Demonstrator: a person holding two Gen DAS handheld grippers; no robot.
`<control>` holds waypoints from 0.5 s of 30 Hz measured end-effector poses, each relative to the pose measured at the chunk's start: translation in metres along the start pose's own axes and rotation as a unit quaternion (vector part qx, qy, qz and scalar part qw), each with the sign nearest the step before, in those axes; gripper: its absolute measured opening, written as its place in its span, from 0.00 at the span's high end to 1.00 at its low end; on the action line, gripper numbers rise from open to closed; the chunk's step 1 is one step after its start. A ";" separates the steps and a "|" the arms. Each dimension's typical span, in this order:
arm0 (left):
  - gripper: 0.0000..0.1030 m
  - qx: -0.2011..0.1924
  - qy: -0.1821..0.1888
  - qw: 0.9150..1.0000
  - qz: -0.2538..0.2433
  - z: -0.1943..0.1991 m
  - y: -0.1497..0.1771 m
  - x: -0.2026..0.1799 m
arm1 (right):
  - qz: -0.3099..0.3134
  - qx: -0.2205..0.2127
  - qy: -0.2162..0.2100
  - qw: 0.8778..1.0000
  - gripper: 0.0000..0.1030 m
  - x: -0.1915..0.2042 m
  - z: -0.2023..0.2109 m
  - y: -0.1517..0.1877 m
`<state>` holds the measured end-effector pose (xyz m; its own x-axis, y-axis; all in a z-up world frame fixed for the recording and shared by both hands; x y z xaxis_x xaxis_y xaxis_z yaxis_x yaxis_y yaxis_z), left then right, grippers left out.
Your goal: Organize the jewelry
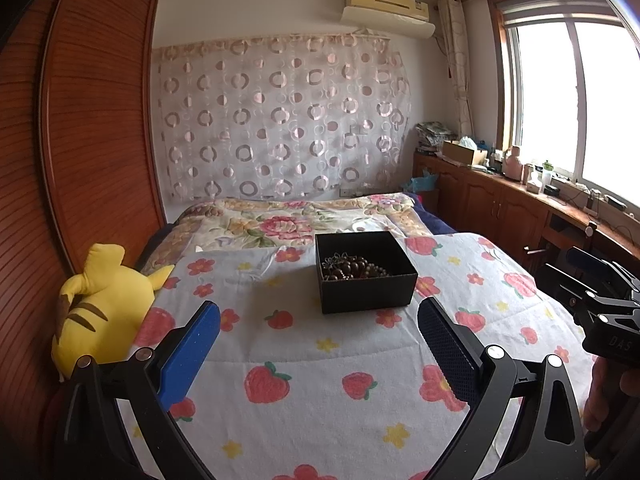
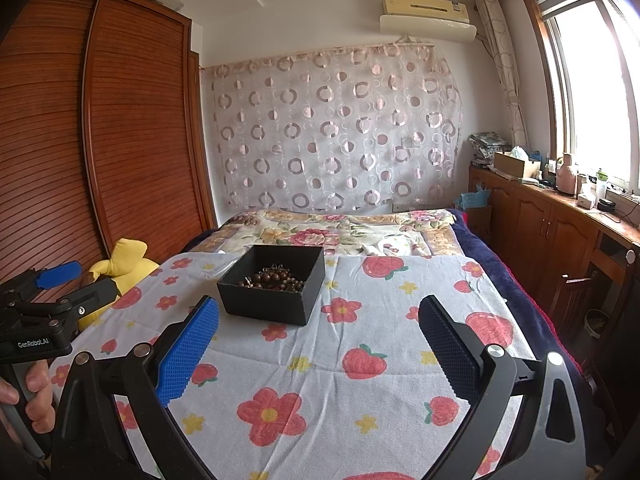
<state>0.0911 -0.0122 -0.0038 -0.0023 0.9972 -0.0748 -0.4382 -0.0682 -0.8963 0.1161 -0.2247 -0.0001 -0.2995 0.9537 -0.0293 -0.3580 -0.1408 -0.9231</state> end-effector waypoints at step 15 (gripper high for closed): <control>0.07 0.002 0.000 1.000 0.003 0.000 0.000 0.000 | 0.000 -0.001 0.000 1.000 0.02 0.000 0.000 0.001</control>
<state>0.0912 -0.0117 -0.0038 -0.0049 0.9967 -0.0807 -0.4426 -0.0745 -0.8936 0.1156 -0.2247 -0.0011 -0.2996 0.9536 -0.0298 -0.3562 -0.1408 -0.9237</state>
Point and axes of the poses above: each gripper's, at about its wrist camera, not at the fingertips, and z roughly against the way its jaws point, x to its left, y to its underside, the point moved 5 cm from there along -z, roughly the way its jaws point, and after that the axes turned 6 degrees about z, right-handed, at the moved point
